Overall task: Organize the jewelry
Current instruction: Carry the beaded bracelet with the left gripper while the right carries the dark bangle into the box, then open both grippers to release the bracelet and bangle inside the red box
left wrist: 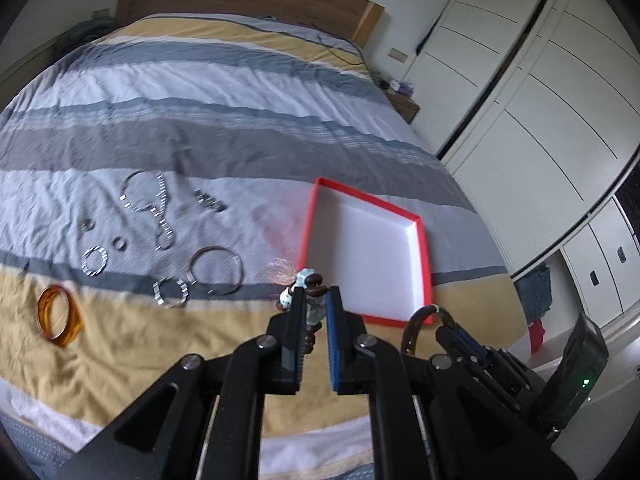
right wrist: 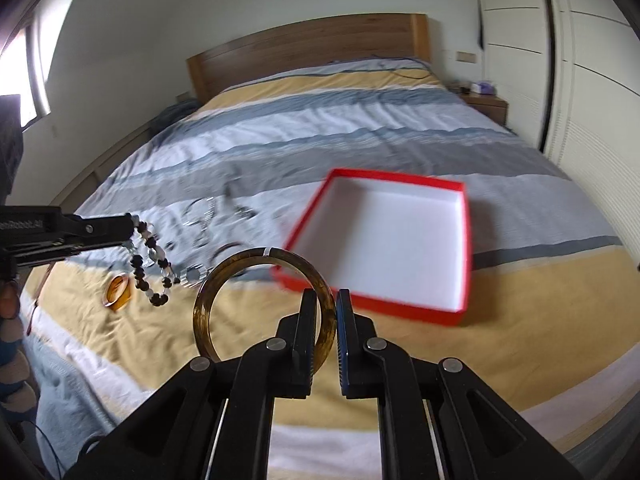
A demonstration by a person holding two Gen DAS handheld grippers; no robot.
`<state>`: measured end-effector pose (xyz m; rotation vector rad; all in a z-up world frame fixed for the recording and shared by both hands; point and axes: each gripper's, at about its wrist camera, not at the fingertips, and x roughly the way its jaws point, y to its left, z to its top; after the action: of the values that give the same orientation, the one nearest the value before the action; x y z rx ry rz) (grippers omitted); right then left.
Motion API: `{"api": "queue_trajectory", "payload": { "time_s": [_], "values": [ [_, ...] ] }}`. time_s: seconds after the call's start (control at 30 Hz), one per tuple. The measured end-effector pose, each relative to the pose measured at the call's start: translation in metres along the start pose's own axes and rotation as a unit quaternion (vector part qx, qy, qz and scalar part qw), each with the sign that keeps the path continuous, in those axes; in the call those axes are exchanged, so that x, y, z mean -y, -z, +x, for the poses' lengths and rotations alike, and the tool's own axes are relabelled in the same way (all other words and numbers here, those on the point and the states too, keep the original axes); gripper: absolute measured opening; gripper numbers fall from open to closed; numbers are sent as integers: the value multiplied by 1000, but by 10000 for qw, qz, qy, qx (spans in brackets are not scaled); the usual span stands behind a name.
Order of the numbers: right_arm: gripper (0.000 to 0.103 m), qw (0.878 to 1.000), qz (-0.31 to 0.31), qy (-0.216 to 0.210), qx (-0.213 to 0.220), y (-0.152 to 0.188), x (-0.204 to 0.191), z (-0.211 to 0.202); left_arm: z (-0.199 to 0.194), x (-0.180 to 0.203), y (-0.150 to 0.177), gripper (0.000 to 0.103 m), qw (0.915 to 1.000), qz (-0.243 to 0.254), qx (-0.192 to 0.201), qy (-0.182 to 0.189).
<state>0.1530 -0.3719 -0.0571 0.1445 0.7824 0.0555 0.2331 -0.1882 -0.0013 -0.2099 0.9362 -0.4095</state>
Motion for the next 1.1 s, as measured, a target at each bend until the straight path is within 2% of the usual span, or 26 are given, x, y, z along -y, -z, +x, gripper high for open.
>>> {"api": "queue_trajectory", "payload": {
  "time_s": [0.1,0.23,0.4,0.53,0.73,0.9,1.1],
  "values": [
    [9,9997,95,229,33,-18,29,11,29,29,-30,9,9995,202,33,222],
    [9,9988,144,458,29,-37,60,34,80,40,-51,9,9991,252,-116,311],
    [9,9980,-17,608,-195,-48,77,80,155,27,-28,9,9963,384,-767,-55],
    [9,9961,-175,623,-606,-41,84,120,192,7,2,9,9902,545,-1235,-345],
    [9,9919,-372,529,-1093,-24,89,155,208,-6,18,10,9869,420,-1499,-421],
    [8,9895,-560,573,-1201,-22,87,159,208,-15,29,11,9853,32,-1609,-568],
    [8,9880,-762,496,-1249,-25,81,162,189,-17,48,11,9821,-326,-1663,-818]
  ]
}}
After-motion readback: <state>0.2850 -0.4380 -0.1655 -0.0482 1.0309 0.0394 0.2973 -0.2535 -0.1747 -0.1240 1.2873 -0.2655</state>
